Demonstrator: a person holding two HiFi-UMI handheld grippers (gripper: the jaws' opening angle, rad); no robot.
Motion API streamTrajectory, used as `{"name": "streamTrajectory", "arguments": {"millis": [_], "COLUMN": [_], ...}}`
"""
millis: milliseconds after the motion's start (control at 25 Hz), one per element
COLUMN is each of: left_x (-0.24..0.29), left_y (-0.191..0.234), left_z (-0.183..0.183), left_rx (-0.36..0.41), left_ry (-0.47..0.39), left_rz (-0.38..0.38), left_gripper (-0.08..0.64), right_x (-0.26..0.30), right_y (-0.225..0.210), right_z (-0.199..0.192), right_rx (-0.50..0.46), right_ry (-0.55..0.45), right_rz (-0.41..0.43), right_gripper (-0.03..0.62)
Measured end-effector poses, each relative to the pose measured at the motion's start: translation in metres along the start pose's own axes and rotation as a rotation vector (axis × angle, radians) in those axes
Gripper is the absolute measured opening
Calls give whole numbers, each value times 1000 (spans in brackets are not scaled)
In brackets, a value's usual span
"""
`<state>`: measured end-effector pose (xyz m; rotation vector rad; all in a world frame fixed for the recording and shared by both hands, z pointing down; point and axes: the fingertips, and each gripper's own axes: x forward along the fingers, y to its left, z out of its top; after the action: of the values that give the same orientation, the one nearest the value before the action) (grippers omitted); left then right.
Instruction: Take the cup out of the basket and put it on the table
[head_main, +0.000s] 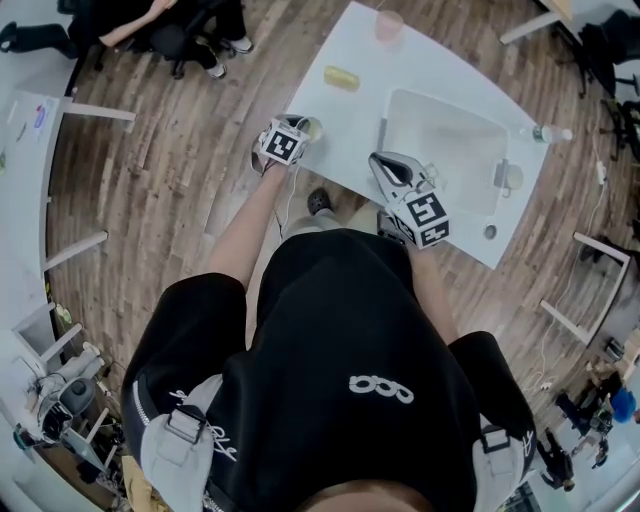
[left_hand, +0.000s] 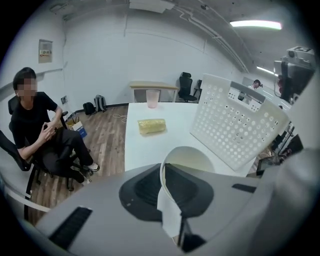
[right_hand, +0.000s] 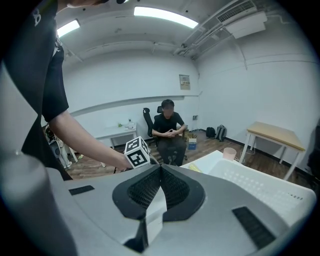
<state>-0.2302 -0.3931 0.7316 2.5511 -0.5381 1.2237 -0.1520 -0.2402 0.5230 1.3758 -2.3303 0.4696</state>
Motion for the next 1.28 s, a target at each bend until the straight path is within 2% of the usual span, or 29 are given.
{"name": "streamTrajectory", "arguments": {"millis": [520,720,1040,1280], "left_x": [29,29,0,-53], "left_y": [-4,-6,-3,-8], "left_z": [-13,-17,-1,32], "left_rx": [37,20,-3,-15], "left_ry": [82,96,19,-110], "left_rz": [-36,-41,-1,82], "left_gripper": [26,28,37,37], "right_x": [3,-2,-10,-22], "right_y": [-12,-15,-18,-20], "right_z": [-12,-12,-18,-20], "right_rx": [43,47,56,49], "right_ry": [18,15,1,-15], "right_rz": [-31,-37,-36,-26], "right_gripper": [25,25,25,25]}}
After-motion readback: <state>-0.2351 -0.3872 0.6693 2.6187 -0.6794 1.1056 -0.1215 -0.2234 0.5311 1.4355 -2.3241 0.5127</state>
